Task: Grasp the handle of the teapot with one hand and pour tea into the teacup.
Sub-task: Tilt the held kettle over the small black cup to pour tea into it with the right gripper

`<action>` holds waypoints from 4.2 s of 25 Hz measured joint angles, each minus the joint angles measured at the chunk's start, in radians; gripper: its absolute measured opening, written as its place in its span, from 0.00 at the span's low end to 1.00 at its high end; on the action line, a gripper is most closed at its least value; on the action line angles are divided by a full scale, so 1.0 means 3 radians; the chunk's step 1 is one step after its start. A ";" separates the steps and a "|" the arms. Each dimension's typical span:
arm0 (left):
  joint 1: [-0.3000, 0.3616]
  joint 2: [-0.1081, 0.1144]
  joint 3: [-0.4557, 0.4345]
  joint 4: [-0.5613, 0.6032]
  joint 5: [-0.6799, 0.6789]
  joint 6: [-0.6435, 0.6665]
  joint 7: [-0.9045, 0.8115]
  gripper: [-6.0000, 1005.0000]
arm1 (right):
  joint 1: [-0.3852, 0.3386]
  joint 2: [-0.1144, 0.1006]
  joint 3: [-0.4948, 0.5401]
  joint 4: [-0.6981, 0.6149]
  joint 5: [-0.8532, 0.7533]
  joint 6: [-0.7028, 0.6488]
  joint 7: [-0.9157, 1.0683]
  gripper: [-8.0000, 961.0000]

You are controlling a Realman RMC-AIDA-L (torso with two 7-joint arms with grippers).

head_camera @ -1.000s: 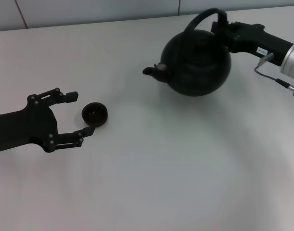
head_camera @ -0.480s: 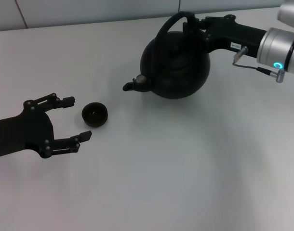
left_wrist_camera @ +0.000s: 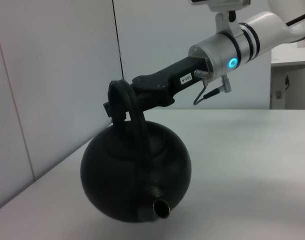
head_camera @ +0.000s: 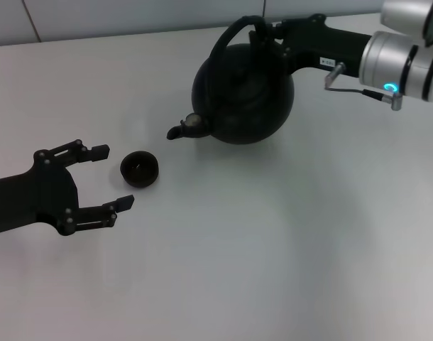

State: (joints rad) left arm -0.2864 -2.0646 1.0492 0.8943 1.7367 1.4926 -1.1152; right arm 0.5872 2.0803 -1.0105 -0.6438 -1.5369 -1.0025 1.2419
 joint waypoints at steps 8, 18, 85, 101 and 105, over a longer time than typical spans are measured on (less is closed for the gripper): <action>0.0014 0.0000 0.0000 0.0002 0.0003 0.0000 0.0000 0.86 | 0.0091 0.0002 -0.0300 -0.0058 -0.0001 0.0250 -0.0012 0.16; 0.0024 0.0000 0.0000 0.0001 0.0004 0.0000 0.0000 0.86 | 0.0204 0.0004 -0.0410 -0.0095 -0.0001 0.0341 -0.0024 0.16; 0.0024 -0.0005 -0.0001 -0.0031 0.0004 -0.0029 0.0039 0.86 | 0.0291 0.0015 -0.1008 -0.0670 -0.0440 0.0647 -0.0085 0.16; 0.0014 -0.0006 -0.0020 -0.0067 0.0004 -0.0039 0.0043 0.86 | 0.0285 0.0015 -0.1167 -0.0748 -0.0451 0.0763 -0.0085 0.16; 0.0010 -0.0003 -0.0019 -0.0067 0.0005 -0.0039 0.0045 0.86 | 0.0285 0.0015 -0.1171 -0.0749 -0.0451 0.0760 -0.0085 0.16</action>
State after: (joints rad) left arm -0.2833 -2.0655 1.0437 0.8742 1.7382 1.4810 -1.1017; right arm 0.6728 2.0847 -1.3619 -0.8685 -1.6721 -0.7746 1.2164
